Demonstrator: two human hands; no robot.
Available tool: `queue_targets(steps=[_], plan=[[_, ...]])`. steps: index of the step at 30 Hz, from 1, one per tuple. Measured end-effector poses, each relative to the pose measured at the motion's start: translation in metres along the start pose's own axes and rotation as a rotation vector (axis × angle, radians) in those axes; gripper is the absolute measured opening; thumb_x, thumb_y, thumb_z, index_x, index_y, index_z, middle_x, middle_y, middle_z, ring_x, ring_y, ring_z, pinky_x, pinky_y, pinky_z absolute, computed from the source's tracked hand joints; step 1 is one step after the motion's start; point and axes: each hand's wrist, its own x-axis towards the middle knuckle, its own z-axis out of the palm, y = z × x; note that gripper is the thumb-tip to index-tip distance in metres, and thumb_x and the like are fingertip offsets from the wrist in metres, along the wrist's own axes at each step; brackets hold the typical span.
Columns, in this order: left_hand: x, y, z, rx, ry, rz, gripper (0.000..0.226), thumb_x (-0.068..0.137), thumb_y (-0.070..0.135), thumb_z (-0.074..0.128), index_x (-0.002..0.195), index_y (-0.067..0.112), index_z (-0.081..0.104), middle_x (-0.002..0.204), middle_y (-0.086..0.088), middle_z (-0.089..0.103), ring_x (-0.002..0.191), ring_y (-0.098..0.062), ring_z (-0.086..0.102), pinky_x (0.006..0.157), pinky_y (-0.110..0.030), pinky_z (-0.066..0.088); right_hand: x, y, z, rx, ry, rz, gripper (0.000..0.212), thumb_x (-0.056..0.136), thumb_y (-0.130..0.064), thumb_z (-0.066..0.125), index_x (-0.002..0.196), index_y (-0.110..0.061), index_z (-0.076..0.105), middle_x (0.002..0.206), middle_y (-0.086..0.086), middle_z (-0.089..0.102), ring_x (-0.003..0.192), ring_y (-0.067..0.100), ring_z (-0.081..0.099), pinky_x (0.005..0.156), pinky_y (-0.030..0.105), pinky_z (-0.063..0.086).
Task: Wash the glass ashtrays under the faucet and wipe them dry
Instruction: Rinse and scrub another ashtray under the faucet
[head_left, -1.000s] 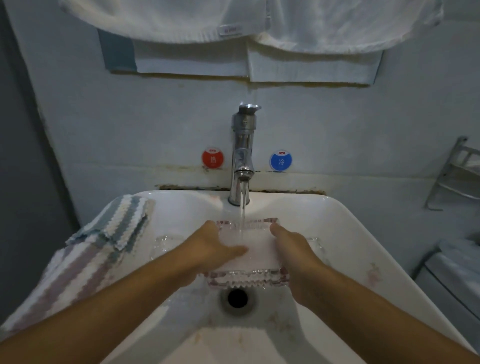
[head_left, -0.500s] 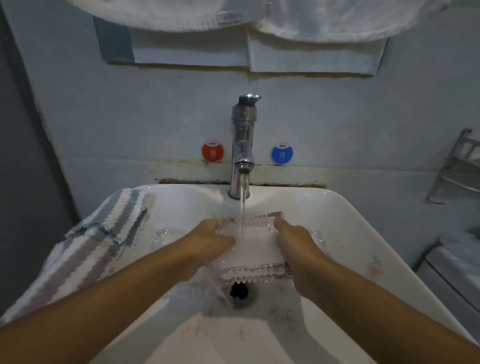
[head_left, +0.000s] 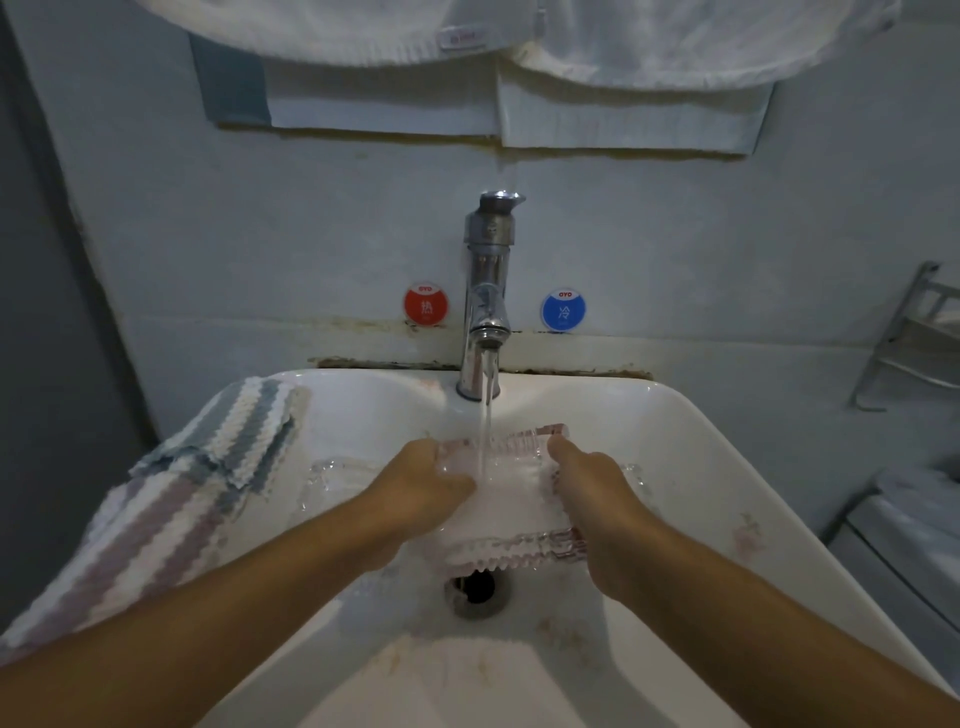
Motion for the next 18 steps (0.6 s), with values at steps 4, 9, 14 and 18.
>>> queue_targets(steps=[4, 9, 14, 18], plan=[[0.0002, -0.0018, -0.0042, 0.125, 0.129, 0.055, 0.022, 0.102, 0.027, 0.047, 0.104, 0.011, 0.063, 0.097, -0.006, 0.066, 0.082, -0.019, 0.062, 0.068, -0.033, 0.051, 0.0007, 0.0009, 0.0015, 0.002, 0.002, 0.007, 0.049, 0.106, -0.045, 0.039, 0.141, -0.012, 0.048, 0.125, 0.013, 0.061, 0.110, 0.032, 0.059, 0.095, 0.041, 0.050], [-0.0016, 0.0005, 0.0034, 0.128, 0.071, 0.079, 0.009, 0.102, 0.021, 0.049, 0.103, 0.015, 0.056, 0.095, -0.005, 0.062, 0.080, -0.018, 0.058, 0.063, -0.027, 0.044, -0.0019, -0.0004, 0.0003, -0.028, 0.014, -0.029, 0.051, 0.106, -0.045, 0.037, 0.142, -0.009, 0.046, 0.119, 0.010, 0.057, 0.096, 0.025, 0.056, 0.071, 0.032, 0.042], [-0.0020, -0.0012, 0.0005, 0.060, 0.077, -0.002, 0.018, 0.100, 0.028, 0.054, 0.114, 0.018, 0.050, 0.101, -0.001, 0.059, 0.085, -0.015, 0.059, 0.061, -0.025, 0.046, -0.0035, -0.0010, -0.0010, -0.038, 0.005, -0.037, 0.047, 0.107, -0.042, 0.038, 0.139, -0.009, 0.048, 0.096, 0.005, 0.055, 0.079, 0.017, 0.052, 0.056, 0.028, 0.037], [-0.0035, 0.0015, -0.0010, 0.168, 0.133, 0.058, 0.022, 0.105, 0.029, 0.041, 0.121, 0.015, 0.048, 0.109, -0.003, 0.057, 0.088, -0.016, 0.056, 0.073, -0.031, 0.048, -0.0045, -0.0009, 0.0017, -0.049, 0.004, -0.034, 0.045, 0.107, -0.044, 0.037, 0.137, -0.012, 0.048, 0.104, 0.008, 0.060, 0.082, 0.019, 0.055, 0.055, 0.028, 0.037]])
